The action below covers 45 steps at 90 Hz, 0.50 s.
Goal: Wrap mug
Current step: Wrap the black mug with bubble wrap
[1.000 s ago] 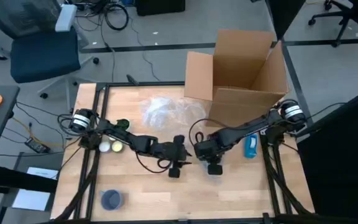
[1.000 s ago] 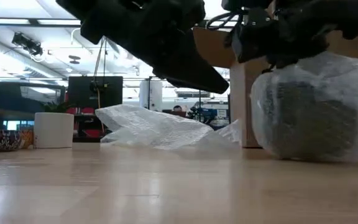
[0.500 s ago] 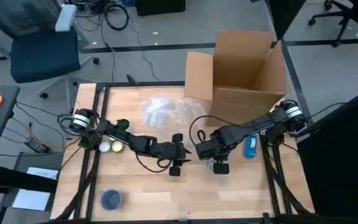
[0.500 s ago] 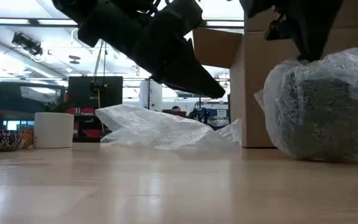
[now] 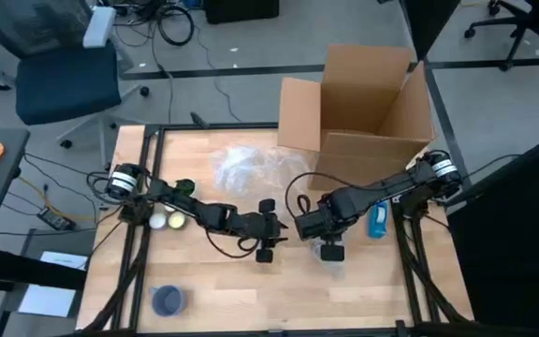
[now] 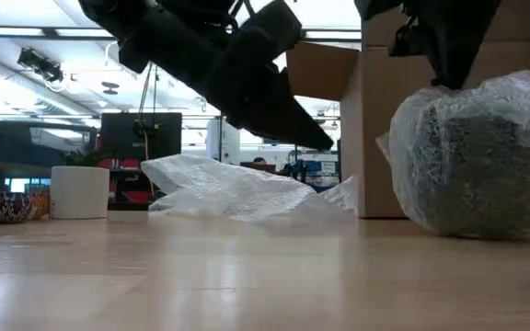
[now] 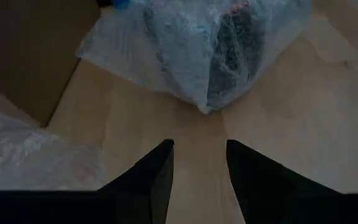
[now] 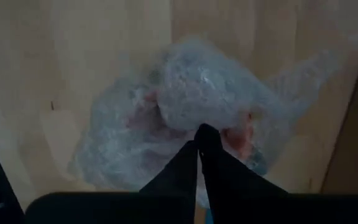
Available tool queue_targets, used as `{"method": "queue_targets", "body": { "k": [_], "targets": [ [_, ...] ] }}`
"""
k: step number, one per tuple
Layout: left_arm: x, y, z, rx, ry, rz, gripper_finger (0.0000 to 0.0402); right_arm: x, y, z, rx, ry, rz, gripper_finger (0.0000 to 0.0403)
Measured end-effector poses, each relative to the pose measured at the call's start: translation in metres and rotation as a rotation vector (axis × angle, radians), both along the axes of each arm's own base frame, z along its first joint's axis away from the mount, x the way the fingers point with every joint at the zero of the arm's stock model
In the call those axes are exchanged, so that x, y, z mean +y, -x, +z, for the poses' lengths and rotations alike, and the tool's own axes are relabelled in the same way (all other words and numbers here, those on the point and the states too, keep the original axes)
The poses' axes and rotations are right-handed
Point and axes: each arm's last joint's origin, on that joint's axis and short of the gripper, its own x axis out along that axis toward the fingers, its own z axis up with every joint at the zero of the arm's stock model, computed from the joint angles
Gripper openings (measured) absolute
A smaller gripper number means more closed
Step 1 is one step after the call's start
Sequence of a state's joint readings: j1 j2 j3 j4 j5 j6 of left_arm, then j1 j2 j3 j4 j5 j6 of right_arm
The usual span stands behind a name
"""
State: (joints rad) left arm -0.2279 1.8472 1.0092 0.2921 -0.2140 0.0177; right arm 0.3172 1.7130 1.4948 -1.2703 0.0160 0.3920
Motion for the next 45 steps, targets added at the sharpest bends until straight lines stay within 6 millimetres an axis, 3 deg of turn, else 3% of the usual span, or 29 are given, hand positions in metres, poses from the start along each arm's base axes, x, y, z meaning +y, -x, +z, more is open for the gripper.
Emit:
{"method": "queue_targets", "body": {
  "k": [21, 45],
  "targets": [
    [-0.001, -0.003, -0.02, 0.046, -0.007, -0.001, 0.0131, -0.001, 0.0, -0.031, 0.002, -0.02, -0.001, 0.0],
    [-0.001, -0.005, -0.018, 0.025, -0.002, -0.001, 0.0131, -0.004, 0.006, -0.074, -0.011, -0.05, -0.005, 0.0]
  ]
}}
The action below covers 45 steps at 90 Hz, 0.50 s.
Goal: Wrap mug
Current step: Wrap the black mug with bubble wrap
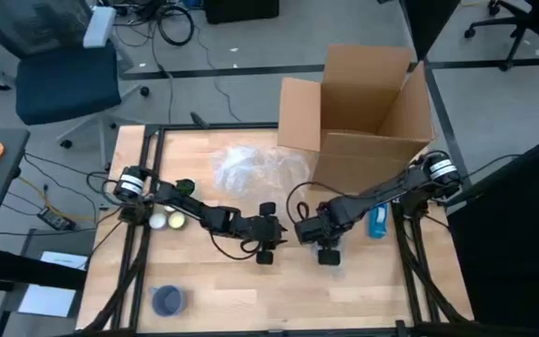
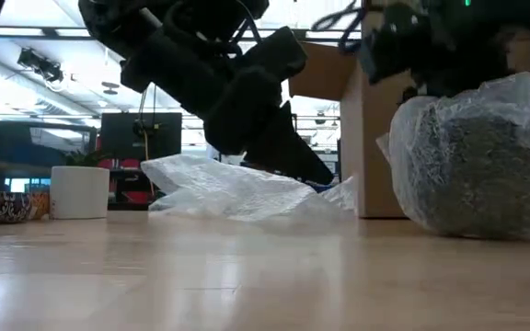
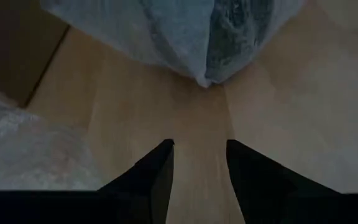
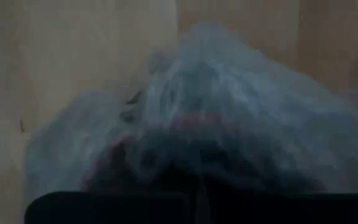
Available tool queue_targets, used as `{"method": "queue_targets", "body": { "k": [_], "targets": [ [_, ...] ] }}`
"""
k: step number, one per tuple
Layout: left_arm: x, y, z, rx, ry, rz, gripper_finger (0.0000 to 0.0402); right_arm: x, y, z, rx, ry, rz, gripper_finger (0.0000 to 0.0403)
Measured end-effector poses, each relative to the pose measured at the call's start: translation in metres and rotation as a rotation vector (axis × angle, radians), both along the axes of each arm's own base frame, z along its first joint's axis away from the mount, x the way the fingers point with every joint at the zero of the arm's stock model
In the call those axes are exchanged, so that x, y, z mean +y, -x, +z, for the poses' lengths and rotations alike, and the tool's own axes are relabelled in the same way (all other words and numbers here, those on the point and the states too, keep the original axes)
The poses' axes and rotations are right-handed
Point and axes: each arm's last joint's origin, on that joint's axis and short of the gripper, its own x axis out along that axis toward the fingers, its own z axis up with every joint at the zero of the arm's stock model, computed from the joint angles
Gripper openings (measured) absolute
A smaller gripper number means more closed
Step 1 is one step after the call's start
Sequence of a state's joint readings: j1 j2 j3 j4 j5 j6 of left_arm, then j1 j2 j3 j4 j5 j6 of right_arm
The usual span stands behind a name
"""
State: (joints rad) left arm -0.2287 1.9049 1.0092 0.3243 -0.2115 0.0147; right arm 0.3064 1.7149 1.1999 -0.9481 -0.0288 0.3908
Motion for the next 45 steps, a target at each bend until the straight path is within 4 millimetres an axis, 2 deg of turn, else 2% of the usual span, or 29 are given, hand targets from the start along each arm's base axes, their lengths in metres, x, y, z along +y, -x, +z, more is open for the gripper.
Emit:
{"method": "queue_targets", "body": {
  "k": [10, 19, 29, 45],
  "targets": [
    [0.0, -0.001, 0.001, -0.009, 0.002, 0.0, 0.0131, -0.002, 0.003, -0.007, 0.008, -0.004, -0.001, 0.0],
    [0.0, -0.001, 0.001, -0.009, 0.002, 0.0, 0.0131, -0.002, 0.002, -0.003, 0.021, -0.009, -0.003, 0.0],
    [0.0, -0.001, 0.002, -0.017, 0.005, 0.0, 0.0131, 0.0, 0.0, 0.017, 0.04, -0.012, 0.004, 0.0],
    [0.0, -0.001, 0.002, -0.024, 0.005, 0.001, 0.0131, 0.009, 0.003, 0.062, 0.048, 0.052, 0.058, 0.0]
  ]
}}
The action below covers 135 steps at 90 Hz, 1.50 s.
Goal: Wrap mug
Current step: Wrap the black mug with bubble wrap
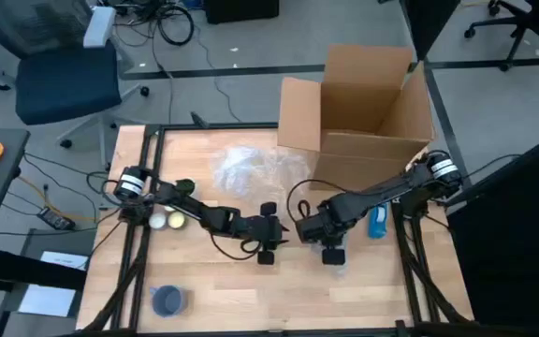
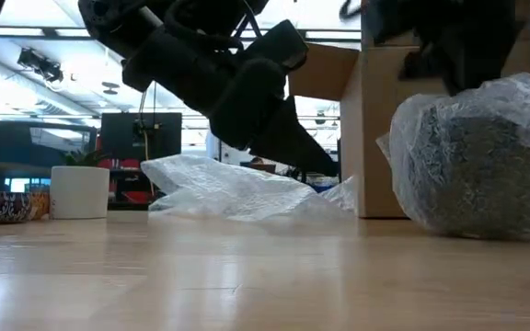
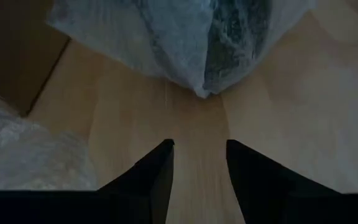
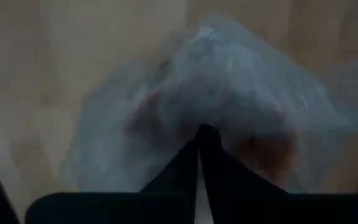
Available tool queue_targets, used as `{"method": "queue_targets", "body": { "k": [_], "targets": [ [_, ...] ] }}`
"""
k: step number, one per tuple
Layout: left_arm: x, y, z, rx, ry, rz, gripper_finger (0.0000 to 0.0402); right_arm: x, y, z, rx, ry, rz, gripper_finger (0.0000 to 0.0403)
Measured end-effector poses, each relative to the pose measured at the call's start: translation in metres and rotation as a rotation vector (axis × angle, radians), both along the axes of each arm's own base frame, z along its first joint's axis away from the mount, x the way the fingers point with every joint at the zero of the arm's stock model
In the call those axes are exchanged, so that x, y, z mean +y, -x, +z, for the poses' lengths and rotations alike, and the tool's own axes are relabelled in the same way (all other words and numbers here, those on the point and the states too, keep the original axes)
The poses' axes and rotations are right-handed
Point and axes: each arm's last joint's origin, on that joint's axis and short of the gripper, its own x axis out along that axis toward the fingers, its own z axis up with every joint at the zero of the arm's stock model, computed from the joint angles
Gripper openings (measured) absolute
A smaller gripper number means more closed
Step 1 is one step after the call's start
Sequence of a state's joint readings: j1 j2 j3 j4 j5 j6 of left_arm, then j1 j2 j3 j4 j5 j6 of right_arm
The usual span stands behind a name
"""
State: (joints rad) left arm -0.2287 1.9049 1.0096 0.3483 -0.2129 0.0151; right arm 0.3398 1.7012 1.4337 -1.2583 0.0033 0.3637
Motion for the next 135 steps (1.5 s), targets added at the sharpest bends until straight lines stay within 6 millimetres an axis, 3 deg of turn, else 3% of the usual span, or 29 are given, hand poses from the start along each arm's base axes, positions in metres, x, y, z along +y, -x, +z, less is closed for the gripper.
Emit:
{"method": "queue_targets", "body": {
  "k": [22, 39, 63, 81, 118, 135],
  "targets": [
    [0.0, 0.0, 0.0, 0.001, -0.001, 0.002, 0.0131, 0.028, 0.001, 0.048, -0.15, 0.004, 0.146, 0.0],
    [0.0, 0.0, 0.0, 0.002, -0.001, 0.002, 0.0131, 0.057, 0.004, 0.079, -0.413, -0.164, 0.375, 0.0],
    [0.0, 0.0, 0.0, 0.002, -0.002, 0.003, 0.0131, 0.069, 0.025, 0.122, -0.696, -0.294, 0.515, 0.0],
    [0.0, 0.0, 0.0, 0.002, -0.002, 0.003, 0.0131, 0.071, 0.036, 0.133, -0.765, -0.267, 0.521, 0.0],
    [0.0, 0.0, 0.0, 0.001, -0.001, 0.003, 0.0131, 0.066, 0.04, 0.139, -0.814, -0.211, 0.493, 0.0],
    [0.0, 0.0, 0.0, 0.001, -0.001, 0.003, 0.0131, 0.049, 0.043, 0.135, -0.747, -0.068, 0.325, 0.0]
  ]
}}
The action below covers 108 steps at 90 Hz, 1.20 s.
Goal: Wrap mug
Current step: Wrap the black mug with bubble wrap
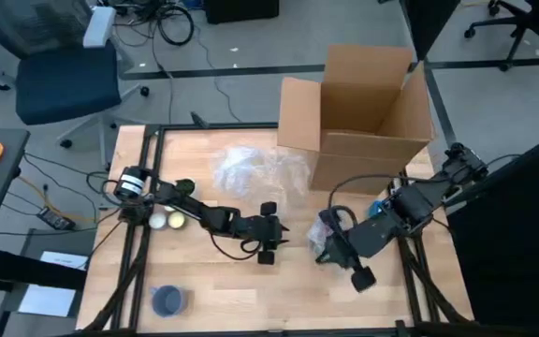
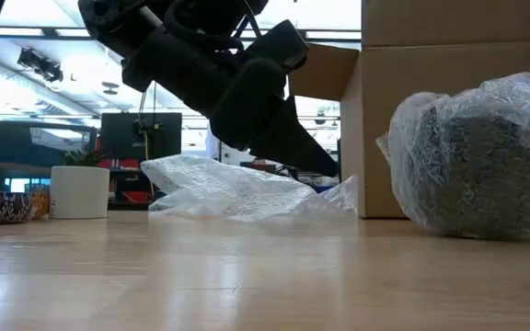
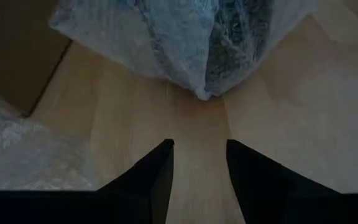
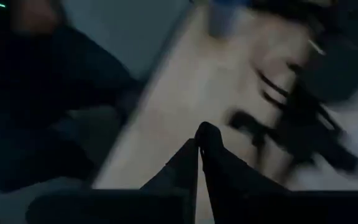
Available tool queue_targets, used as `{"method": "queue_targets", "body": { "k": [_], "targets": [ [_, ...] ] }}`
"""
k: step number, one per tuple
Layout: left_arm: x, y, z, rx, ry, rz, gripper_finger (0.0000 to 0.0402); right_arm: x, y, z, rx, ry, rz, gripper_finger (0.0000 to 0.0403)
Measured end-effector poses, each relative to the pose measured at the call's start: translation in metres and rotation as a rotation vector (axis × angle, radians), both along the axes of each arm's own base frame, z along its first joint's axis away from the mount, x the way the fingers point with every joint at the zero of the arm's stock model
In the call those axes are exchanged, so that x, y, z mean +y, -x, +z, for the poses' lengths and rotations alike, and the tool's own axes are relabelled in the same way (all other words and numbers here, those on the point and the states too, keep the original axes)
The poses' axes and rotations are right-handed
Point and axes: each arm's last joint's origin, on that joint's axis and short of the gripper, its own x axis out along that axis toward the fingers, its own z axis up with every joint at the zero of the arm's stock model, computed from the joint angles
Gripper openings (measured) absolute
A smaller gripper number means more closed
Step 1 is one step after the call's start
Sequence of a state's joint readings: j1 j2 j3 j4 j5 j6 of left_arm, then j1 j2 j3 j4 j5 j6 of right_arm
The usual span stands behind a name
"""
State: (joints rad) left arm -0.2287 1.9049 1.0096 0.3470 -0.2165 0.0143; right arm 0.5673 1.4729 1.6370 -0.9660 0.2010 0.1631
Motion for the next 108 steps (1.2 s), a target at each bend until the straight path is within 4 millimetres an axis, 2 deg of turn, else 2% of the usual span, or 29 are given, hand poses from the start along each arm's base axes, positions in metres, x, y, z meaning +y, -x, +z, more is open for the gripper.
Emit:
{"method": "queue_targets", "body": {
  "k": [18, 36, 62, 78, 94, 108],
  "targets": [
    [0.0, 0.0, 0.0, 0.0, 0.0, 0.0, 0.0131, -0.004, -0.003, -0.032, 0.135, -0.054, -0.124, 0.0],
    [0.0, 0.0, 0.0, -0.001, 0.0, 0.0, 0.0131, -0.016, -0.004, -0.078, 0.294, -0.059, -0.305, 0.0001],
    [0.0, -0.001, 0.002, -0.028, 0.005, 0.0, 0.0131, -0.042, -0.003, -0.145, 0.432, -0.009, -0.432, 0.0001],
    [0.0, -0.001, 0.002, -0.027, 0.005, 0.0, 0.0131, -0.053, -0.003, -0.18, 0.473, -0.102, -0.426, 0.0],
    [0.0, -0.001, 0.002, -0.027, 0.004, 0.0, 0.0131, -0.063, -0.006, -0.192, 0.457, -0.168, -0.504, 0.0004],
    [0.0, -0.001, 0.002, -0.027, 0.004, 0.0, 0.0131, -0.065, -0.009, -0.178, 0.499, -0.188, -0.468, 0.0021]
  ]
}}
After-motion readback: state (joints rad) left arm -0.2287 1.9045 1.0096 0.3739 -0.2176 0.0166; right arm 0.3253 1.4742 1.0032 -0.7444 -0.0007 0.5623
